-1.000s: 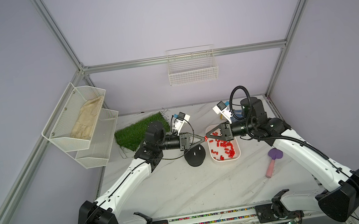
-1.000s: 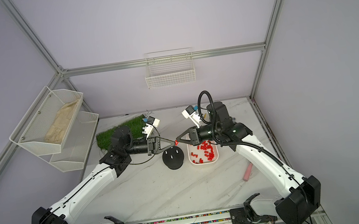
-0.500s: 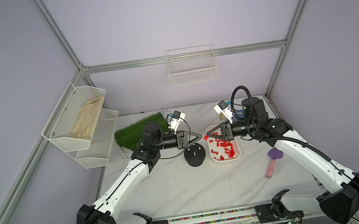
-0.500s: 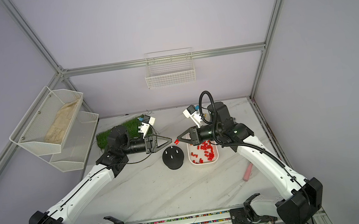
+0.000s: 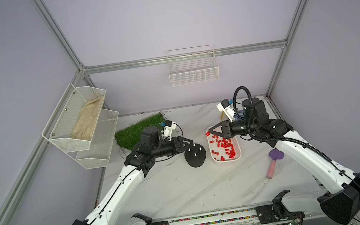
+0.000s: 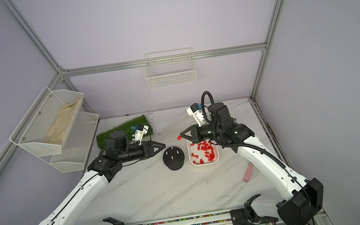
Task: Cover the protruding screws with screw protection sleeves
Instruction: Attach the screw protection sleeve to the screw.
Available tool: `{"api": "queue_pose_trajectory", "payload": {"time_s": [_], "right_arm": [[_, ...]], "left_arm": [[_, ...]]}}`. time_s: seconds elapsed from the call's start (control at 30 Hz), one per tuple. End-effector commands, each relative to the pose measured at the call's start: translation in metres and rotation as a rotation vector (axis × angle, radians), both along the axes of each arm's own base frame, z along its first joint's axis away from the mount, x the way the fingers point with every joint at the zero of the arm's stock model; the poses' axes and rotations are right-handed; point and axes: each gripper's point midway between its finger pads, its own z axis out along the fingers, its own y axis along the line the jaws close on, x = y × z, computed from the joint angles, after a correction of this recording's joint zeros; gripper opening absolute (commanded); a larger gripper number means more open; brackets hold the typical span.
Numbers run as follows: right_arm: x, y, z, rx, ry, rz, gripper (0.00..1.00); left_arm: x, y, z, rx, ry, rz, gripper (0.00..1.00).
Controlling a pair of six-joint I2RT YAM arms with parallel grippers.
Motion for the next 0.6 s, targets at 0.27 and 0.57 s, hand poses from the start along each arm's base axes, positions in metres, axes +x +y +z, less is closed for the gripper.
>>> {"api": "queue_pose_trajectory", "payload": {"time_s": [0.27, 0.57], "right_arm": [[0.026, -0.014, -0.044, -0.202, 0.016, -0.135, 0.06], [0.037, -0.005, -0.077, -0.403, 0.022, -0.181, 0.06]], "left_arm": [[0.005, 0.035, -0.005, 0.182, 0.094, 0.180, 0.46], [0.004, 0.048, -0.030, 0.261, 0.154, 0.239, 0.50]]}}
